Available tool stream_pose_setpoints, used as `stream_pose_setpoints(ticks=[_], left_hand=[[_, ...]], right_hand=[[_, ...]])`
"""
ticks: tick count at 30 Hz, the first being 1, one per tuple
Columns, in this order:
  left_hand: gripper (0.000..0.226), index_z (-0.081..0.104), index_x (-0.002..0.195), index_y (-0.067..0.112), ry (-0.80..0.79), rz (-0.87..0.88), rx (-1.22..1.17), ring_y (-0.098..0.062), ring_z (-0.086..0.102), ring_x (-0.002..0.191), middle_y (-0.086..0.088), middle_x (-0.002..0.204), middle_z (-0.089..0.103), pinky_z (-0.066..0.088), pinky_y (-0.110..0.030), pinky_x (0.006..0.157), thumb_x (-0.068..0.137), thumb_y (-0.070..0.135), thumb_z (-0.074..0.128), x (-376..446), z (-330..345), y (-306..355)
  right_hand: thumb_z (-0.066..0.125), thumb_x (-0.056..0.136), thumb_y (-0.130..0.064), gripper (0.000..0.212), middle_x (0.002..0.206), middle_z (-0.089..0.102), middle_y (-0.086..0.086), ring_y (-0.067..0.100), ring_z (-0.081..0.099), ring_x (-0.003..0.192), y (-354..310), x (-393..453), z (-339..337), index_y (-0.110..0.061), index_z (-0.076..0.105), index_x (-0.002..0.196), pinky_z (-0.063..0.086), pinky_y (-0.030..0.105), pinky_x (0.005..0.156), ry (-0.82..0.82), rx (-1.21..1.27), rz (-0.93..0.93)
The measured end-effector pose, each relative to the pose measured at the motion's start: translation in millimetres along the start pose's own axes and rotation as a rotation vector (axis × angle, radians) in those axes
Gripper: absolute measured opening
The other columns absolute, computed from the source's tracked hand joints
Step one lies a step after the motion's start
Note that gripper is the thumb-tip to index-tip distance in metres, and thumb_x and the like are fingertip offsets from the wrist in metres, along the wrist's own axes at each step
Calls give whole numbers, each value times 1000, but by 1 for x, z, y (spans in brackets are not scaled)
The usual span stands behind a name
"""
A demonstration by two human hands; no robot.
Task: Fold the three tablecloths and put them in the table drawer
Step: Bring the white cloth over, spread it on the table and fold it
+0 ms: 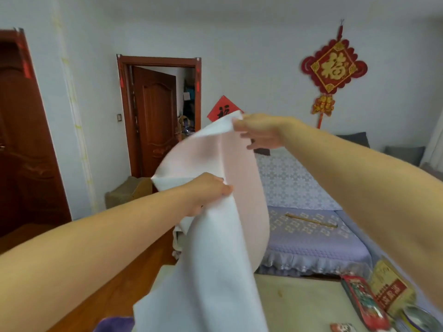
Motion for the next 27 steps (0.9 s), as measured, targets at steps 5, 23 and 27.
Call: stream_pose_setpoints(ticks=[5,23,27], left_hand=[[41,46,147,5,108,-55,-321,-31,53,129,-9,145,53,47,-39,105,107,12,48,13,50,7],[22,55,79,3,108,16,-815,-30,63,79,-11,66,61,52,-44,78,99,1,46,15,154,148],[16,60,86,0,23,59,-777,-28,65,69,-13,66,67,59,-42,68,99,1,51,9,166,151]], right_hand=[[58,87,-69,90,166,20,5,35,27,149,22,-98,34,-38,14,159,32,64,114,-455,-205,146],[75,51,-55,137,159,24,-4,27,30,146,85,-161,-15,-39,-13,155,36,50,114,360,-193,112],[64,78,-40,99,151,38,11,37,42,136,98,-173,-21,-26,6,158,39,52,110,656,-370,148]])
Point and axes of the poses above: each hand's wrist, its own x-axis towards the middle knuckle, its own z-axis out of the palm, y = z × x, the point moved 3 cm from there along x, towards the middle knuckle
